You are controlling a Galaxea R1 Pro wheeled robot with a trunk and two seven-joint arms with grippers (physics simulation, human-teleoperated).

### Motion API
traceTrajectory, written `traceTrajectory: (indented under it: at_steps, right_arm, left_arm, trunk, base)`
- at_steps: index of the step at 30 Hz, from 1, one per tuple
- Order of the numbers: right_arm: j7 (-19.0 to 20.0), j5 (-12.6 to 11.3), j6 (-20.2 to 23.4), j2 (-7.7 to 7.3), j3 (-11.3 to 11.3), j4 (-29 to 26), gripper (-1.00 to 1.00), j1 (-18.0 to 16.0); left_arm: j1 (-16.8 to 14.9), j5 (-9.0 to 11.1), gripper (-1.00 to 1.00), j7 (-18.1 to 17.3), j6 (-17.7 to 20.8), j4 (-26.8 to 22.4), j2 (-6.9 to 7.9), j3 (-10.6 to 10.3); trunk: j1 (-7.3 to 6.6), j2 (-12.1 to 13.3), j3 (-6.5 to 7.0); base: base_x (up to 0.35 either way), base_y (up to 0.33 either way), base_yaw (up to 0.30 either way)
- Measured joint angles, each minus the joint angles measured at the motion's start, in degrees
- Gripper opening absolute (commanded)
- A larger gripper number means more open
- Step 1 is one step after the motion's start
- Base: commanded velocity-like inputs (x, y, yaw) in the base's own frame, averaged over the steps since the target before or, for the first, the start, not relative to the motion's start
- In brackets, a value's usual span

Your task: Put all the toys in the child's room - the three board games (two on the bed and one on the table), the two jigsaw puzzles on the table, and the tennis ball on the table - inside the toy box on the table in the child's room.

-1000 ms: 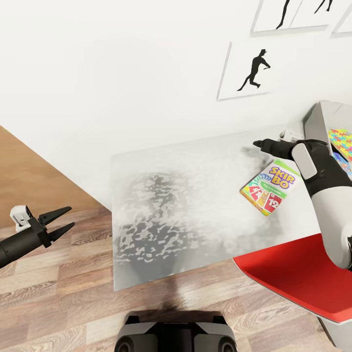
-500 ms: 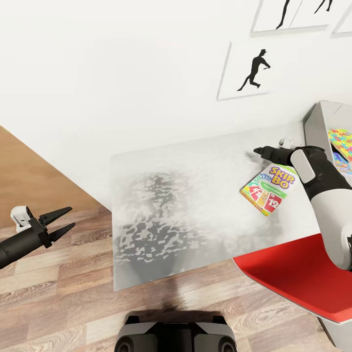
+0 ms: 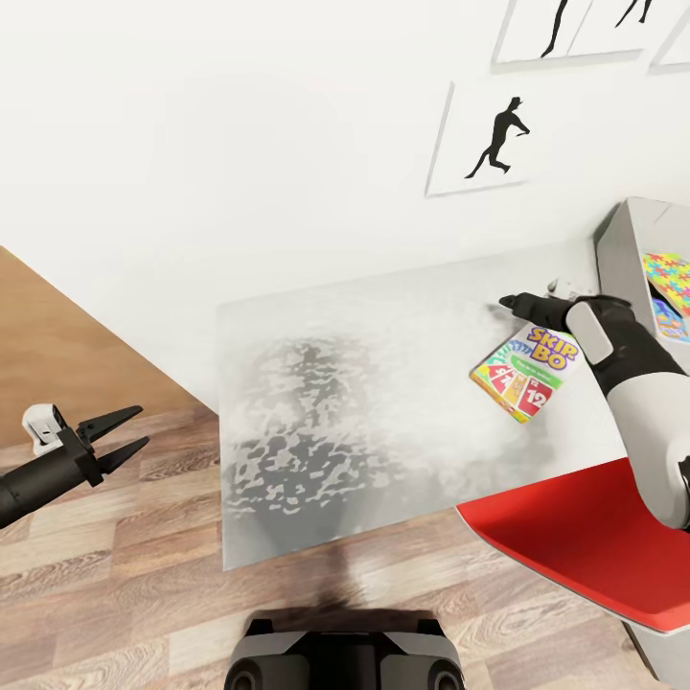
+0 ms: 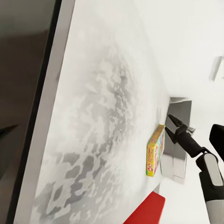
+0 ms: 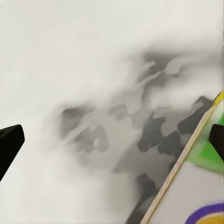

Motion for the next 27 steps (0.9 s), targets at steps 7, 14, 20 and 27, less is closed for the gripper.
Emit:
traceTrajectory:
  at_steps: [7,14,20,27]
  right_arm:
    - [0.1,0.5,-1.4,0.03,0.0,0.6,1.0,-0.1]
    - [0.0,1.3,-1.8,-0.06,0.0,0.9,1.0,0.0]
    - [0.1,1.1,-2.1,-0.13,0.0,1.0,1.0,0.0]
    - [0.1,1.1,-2.8,-0.2,-0.1,1.2,1.0,0.0]
  left_arm:
    - [0.0,0.0,1.0,0.0,-0.1,0.0,-0.1,-0.1]
    - [0.0,0.0,1.0,0.0,-0.1,0.0,-0.16,-0.2]
    - [0.0,0.0,1.0,-0.1,-0.1,0.0,-0.2,-0.3]
    - [-0.1,0.0,1.0,-0.1,-0.1,0.0,-0.19,-0.4]
  trunk:
    - [0.0,0.0,0.0]
    - [0.0,0.0,0.0]
    - [0.0,0.0,0.0]
    - [0.03,0.0,0.0]
  base:
    - [0.0,0.0,0.0]
    - [0.0,0.0,0.0]
    - [-0.001,0.0,0.0]
    - [-0.076,-0.013,0.0]
